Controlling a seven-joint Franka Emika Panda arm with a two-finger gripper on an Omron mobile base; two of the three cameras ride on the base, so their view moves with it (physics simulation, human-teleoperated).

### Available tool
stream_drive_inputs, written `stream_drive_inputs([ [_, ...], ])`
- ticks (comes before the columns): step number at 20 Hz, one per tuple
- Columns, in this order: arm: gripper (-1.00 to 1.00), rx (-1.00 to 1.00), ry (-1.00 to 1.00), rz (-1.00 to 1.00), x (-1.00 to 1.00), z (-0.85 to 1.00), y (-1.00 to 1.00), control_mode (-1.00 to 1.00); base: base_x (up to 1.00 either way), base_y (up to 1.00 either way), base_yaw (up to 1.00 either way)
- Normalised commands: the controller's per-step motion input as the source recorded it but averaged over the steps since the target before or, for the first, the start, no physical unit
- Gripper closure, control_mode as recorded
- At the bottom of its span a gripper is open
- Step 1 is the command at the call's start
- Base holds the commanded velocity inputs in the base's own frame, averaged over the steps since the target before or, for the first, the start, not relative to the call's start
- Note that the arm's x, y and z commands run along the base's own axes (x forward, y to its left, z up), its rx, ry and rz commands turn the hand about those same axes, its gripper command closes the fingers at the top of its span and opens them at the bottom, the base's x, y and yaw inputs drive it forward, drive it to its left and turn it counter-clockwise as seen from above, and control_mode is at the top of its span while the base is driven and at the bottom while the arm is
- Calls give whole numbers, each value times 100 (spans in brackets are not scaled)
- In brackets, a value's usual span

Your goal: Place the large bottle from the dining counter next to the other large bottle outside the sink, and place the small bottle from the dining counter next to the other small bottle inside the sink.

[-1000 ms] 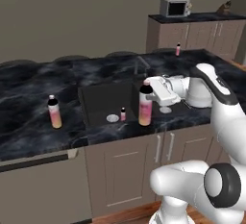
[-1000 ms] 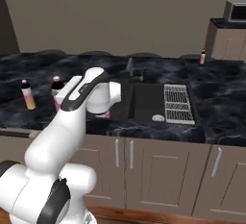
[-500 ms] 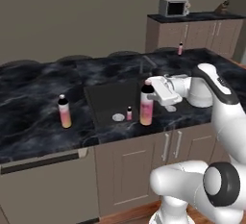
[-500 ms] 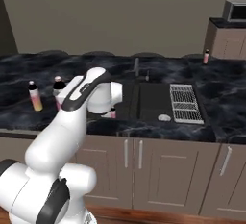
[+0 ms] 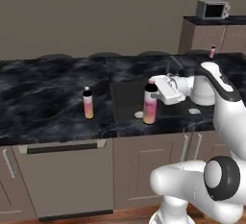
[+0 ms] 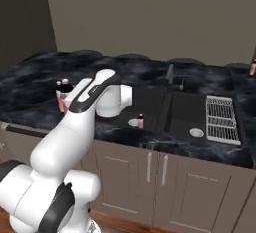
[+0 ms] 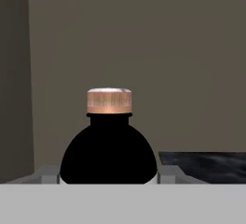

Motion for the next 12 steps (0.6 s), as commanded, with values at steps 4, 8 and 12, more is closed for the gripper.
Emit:
stream_drive_inputs([
  [4, 100, 0, 0, 0, 0, 0, 0, 100, 20, 38, 38],
  [8, 100, 0, 0, 0, 0, 0, 0, 100, 25, 49, 30],
  [12, 100, 0, 0, 0, 0, 0, 0, 100, 26, 52, 19],
])
